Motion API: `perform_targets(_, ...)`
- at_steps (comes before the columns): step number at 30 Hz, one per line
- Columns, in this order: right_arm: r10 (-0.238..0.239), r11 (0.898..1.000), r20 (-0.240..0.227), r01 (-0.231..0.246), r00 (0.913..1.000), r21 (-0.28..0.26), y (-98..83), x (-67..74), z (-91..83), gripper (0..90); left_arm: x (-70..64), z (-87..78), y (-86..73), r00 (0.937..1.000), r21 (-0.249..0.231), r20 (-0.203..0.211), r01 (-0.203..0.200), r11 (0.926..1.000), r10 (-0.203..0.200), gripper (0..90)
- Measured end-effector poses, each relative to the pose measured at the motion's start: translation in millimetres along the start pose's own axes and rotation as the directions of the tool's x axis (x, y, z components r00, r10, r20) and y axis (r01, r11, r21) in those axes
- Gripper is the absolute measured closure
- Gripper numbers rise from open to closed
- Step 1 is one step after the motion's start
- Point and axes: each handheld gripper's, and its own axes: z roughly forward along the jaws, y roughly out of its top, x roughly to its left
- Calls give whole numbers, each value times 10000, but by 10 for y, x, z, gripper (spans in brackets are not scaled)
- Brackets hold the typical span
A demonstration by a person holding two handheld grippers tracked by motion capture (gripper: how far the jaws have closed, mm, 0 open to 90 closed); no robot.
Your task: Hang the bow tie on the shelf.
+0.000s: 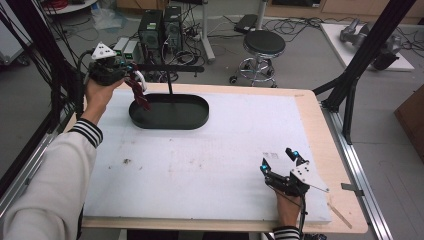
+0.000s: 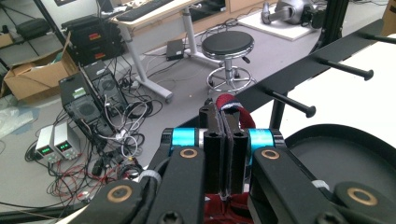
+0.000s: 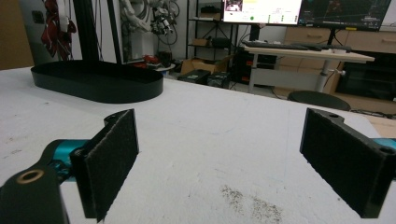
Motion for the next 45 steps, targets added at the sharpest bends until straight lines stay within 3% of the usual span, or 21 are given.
perform_targets(11, -42, 10000, -32, 42, 10000, -8, -1, 1, 2, 107, 106, 53, -24, 9997, 434, -165, 201, 9989, -194, 882)
perform_targets(30, -61, 10000, -58, 61, 10000, -21, -1, 0, 1, 107, 155, 80, -179, 9982, 967, -450, 439, 9943, -397, 855)
perform_targets(36, -69, 10000, -58, 68, 10000, -41, -1, -3, 0, 107, 146, 71, -223, 9981, 1016, -445, 474, 9937, -431, 801)
perform_targets(45, -6, 10000, -38, 6, 10000, -30, -2, -1, -2, 107, 203, 26, -285, 9949, 965, -825, 665, 9931, -586, 631)
